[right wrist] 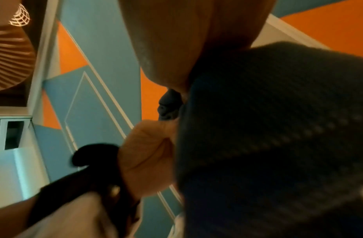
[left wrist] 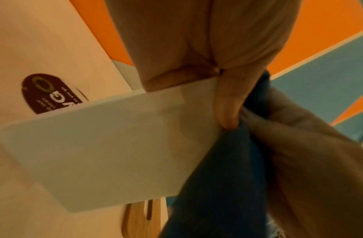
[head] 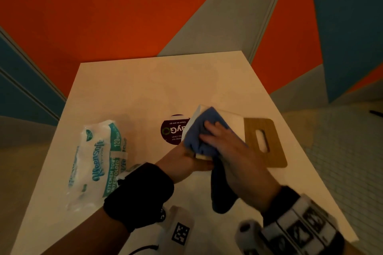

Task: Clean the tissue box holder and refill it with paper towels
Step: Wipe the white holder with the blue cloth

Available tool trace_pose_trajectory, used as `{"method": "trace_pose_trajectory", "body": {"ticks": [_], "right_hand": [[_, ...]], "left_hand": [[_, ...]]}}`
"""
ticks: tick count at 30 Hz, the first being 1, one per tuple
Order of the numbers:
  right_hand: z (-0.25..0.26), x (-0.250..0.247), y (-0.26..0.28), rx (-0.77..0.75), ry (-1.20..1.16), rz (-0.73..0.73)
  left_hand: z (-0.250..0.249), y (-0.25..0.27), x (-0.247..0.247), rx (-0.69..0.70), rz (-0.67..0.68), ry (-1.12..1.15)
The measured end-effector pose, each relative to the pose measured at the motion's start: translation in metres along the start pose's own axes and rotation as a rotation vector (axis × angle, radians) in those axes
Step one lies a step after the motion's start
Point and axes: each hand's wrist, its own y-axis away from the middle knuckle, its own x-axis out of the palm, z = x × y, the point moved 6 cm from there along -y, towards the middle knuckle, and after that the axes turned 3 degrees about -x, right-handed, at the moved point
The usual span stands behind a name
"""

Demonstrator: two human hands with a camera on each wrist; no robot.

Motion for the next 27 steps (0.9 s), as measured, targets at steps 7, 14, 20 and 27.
{"method": "trace_pose_trajectory", "body": {"ticks": [7, 14, 20, 27], "right_hand": [[-0.039, -0.029, -0.041, 0.283, -0.096, -0.106], [0.004, 0.011, -0.028, 0.076, -0.116, 0.025], [-0.033, -0.019, -0.062, 0.239, -0.058, -0.015], [-0.03, 0.02, 0.026, 0.054, 0.068, -0.021]], "left_hand": [[0.002, -0.002, 0.015, 0.046, 0.044, 0.028], [0.004, 0.009, 0.012, 0.058, 0.033, -0.05], [0.003, 0.007, 0.008, 0.158, -0.053, 0.049], [0.009, 0.009, -0.007, 0.169, -0.134, 0.032]]}}
